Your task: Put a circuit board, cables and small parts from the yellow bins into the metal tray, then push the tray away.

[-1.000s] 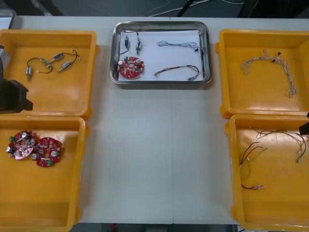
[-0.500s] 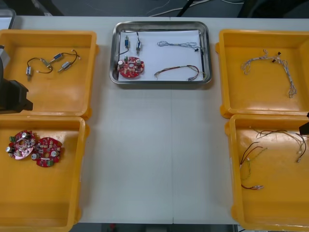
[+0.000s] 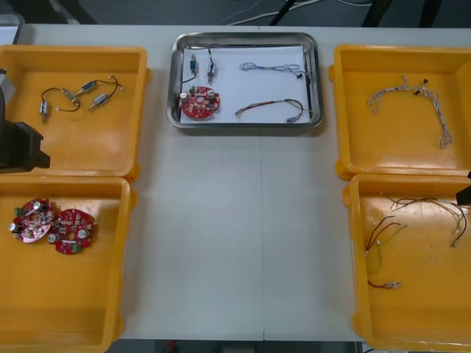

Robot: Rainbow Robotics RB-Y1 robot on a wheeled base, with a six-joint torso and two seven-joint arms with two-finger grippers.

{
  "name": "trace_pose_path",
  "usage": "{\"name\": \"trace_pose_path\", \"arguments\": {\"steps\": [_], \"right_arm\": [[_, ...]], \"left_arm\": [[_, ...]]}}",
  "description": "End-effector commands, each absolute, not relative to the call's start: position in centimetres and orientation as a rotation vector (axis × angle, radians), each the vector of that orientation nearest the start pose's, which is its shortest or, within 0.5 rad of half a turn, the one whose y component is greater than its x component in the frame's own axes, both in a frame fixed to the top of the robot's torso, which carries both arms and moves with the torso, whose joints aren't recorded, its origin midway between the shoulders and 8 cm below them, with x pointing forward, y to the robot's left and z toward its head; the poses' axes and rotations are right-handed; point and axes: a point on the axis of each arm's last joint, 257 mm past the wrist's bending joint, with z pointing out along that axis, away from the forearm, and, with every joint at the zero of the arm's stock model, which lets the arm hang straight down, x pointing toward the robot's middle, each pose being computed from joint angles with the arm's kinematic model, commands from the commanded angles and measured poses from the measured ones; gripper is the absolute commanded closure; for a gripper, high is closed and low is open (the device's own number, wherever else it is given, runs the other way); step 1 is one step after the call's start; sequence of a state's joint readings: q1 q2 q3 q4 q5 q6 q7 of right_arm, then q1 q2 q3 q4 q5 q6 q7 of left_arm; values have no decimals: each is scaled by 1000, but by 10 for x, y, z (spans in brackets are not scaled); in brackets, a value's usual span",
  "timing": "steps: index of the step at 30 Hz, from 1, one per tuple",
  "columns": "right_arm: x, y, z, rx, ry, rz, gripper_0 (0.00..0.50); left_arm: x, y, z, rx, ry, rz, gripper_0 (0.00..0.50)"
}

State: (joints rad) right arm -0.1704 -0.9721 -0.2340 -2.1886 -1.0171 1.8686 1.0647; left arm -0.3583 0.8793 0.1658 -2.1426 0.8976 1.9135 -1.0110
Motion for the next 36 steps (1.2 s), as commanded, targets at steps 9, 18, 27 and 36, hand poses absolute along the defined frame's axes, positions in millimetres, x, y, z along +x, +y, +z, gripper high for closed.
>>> {"name": "trace_pose_path", "arguments": {"steps": [9, 18, 27, 36], "right_arm": [[370, -374, -141, 100, 2694, -9, 0], [370, -374, -141, 100, 2694, -9, 0], [370, -374, -141, 100, 2694, -9, 0], [370, -374, -141, 100, 2694, -9, 0]], "left_arm": [[403, 360, -111, -134, 2614, 49, 0], [403, 360, -111, -134, 2614, 49, 0], [403, 360, -111, -134, 2614, 49, 0], [403, 360, -111, -134, 2614, 49, 0]]}}
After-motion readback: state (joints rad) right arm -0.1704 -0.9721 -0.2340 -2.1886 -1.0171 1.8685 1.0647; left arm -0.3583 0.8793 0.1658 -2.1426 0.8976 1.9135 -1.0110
